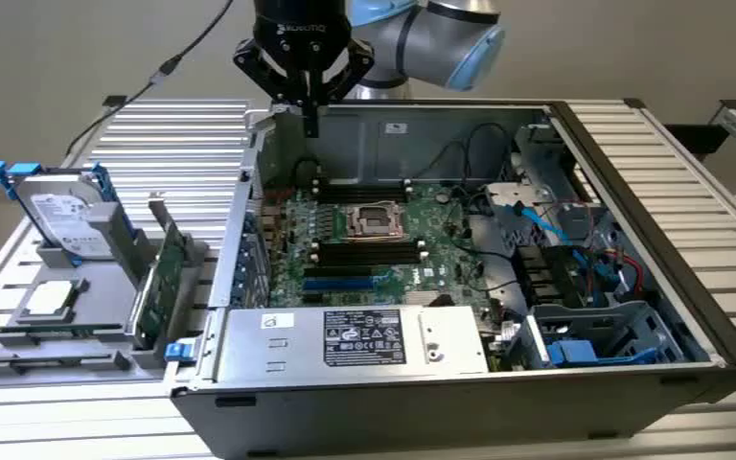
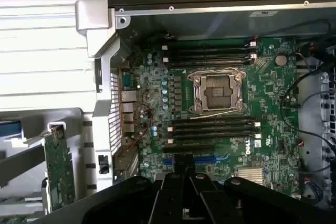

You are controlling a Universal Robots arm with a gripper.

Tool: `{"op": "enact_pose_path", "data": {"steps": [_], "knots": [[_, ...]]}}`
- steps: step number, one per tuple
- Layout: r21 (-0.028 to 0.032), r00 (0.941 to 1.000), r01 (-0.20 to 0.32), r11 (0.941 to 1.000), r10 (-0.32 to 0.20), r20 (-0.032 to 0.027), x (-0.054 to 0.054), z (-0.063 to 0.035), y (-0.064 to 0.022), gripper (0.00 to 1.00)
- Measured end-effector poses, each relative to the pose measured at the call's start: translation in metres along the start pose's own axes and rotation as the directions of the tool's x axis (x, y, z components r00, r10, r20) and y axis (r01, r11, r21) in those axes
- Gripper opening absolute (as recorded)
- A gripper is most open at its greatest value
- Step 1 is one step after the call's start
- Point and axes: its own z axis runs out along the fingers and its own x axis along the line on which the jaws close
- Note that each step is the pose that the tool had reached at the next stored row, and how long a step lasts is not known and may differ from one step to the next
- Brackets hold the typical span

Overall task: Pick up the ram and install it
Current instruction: 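Reach for the ram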

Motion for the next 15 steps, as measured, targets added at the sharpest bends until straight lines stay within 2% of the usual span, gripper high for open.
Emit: {"op": "enact_pose_path", "data": {"steps": [9, 15], "knots": [[0.0000, 1.0000, 0.000, 1.0000, 0.000, 0.0004, 0.001, 0.0000, -0.0001, 0.11], [0.0000, 1.0000, 0.000, 1.0000, 0.000, 0.0003, 0.026, -0.0006, -0.0019, 0.11]]}}
